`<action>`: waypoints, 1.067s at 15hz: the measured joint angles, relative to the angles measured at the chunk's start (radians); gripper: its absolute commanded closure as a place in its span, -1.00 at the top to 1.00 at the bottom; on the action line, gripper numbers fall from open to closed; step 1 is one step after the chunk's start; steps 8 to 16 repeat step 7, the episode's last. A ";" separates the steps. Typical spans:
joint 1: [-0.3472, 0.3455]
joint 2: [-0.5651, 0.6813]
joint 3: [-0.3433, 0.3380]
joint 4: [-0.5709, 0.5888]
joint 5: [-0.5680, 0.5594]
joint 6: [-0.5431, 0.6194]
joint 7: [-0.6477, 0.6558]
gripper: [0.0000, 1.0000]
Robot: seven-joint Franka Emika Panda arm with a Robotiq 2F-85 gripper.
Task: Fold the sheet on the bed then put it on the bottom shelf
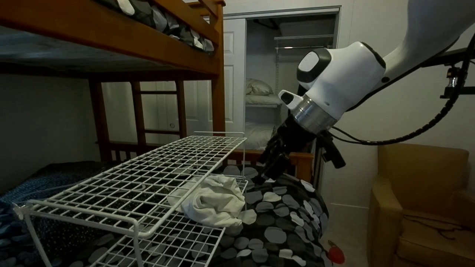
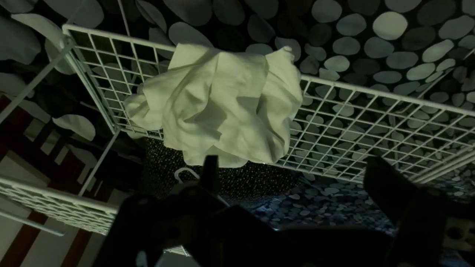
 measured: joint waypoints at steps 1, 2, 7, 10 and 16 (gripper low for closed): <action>-0.001 -0.016 -0.003 0.000 0.000 0.017 0.015 1.00; -0.004 -0.029 -0.006 0.000 0.000 0.033 0.028 1.00; -0.004 -0.051 -0.017 -0.002 0.002 0.052 0.035 1.00; -0.004 -0.051 -0.017 -0.002 0.002 0.052 0.035 1.00; -0.004 -0.051 -0.017 -0.002 0.002 0.052 0.035 1.00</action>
